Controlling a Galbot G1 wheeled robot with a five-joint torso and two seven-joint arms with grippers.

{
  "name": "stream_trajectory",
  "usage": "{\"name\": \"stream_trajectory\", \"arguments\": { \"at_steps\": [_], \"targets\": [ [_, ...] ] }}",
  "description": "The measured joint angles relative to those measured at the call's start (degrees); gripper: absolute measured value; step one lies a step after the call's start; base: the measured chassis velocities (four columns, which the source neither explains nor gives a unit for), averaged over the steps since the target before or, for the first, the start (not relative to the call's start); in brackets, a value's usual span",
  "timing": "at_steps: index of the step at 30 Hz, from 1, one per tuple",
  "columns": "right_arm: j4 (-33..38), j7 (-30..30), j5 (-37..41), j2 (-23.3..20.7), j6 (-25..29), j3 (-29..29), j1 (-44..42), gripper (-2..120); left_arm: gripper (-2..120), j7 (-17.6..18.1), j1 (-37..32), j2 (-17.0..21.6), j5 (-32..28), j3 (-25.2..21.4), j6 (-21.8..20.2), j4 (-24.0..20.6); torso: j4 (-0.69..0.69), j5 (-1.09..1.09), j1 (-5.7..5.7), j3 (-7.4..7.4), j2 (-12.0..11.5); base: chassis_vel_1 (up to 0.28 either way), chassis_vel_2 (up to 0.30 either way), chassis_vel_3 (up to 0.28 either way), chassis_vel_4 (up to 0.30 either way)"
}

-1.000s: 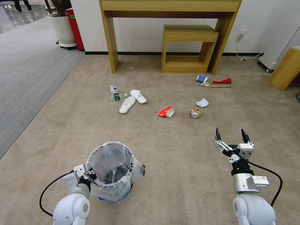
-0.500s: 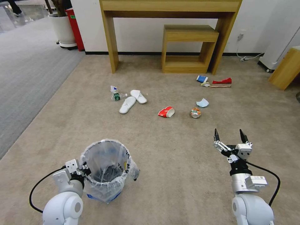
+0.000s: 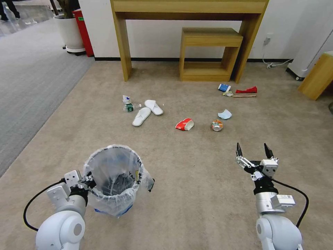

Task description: Pick up the trash bin and place the garbage on the floor into it.

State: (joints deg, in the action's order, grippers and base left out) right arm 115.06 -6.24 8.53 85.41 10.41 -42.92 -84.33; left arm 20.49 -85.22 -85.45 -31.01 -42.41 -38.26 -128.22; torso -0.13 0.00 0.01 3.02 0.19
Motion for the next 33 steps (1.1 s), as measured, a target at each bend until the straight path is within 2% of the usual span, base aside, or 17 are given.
{"name": "stream_trajectory", "arguments": {
  "at_steps": [33],
  "targets": [
    [-0.76, 2.40, -0.19, -1.32, -1.45, 0.33, 0.61, 100, 2, 0.50, 0.20, -1.26, -0.89, -1.46, 0.74, 0.97, 0.00, 0.00, 0.00, 0.00, 0.00, 0.000, 0.000, 0.000, 0.000]
  ]
}}
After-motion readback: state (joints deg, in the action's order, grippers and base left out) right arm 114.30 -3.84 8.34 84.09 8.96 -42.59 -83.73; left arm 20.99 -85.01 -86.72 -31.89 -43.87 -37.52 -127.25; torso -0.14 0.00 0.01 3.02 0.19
